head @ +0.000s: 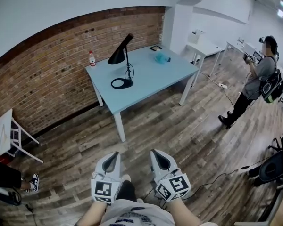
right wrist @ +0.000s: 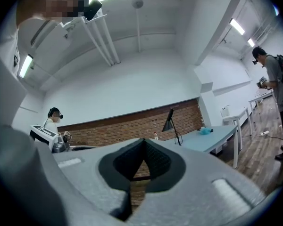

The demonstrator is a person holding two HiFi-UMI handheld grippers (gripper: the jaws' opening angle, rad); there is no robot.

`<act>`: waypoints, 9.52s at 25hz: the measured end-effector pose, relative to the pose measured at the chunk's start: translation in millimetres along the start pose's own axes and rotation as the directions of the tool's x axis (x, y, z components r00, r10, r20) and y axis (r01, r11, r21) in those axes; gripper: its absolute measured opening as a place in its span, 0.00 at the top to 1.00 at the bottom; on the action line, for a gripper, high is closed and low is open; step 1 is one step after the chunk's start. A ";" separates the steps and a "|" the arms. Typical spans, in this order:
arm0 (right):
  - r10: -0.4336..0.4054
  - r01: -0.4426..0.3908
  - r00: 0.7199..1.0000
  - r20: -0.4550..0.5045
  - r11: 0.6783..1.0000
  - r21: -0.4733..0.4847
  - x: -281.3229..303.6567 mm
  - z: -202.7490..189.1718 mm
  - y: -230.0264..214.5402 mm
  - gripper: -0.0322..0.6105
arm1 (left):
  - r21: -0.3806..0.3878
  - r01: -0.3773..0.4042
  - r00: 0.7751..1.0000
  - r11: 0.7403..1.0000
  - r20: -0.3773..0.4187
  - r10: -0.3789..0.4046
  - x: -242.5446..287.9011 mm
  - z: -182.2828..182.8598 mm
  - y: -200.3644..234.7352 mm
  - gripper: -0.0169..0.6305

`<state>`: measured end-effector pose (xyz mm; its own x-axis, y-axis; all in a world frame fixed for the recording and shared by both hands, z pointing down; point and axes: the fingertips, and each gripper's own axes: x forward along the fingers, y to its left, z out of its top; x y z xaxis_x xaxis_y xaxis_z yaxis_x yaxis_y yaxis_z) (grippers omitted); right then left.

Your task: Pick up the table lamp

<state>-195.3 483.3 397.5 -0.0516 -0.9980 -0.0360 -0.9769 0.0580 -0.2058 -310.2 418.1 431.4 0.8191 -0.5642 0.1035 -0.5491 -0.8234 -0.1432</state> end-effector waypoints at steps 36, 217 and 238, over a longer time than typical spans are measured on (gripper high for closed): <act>-0.048 0.048 0.998 -0.029 0.999 -0.002 379.5 9.9 -145.8 0.95 | -0.034 0.060 0.998 0.998 0.003 -0.060 329.5 -13.2 243.7 0.99; 0.772 -0.789 0.580 -0.260 0.612 0.055 737.2 -17.9 -311.9 0.88 | -0.223 -0.191 0.928 0.956 -0.357 0.102 744.1 -204.0 307.7 0.89; 0.779 -0.792 0.599 -0.185 0.610 0.004 719.3 28.8 -313.4 0.89 | -0.161 -0.191 0.938 0.968 -0.322 0.131 737.7 -160.6 306.2 0.89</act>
<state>79.7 -252.1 407.9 -0.8302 -0.5575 -0.0013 -0.5545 0.8260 -0.1008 99.2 -260.0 621.9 0.6425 -0.6567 0.3950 -0.7149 -0.6992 0.0004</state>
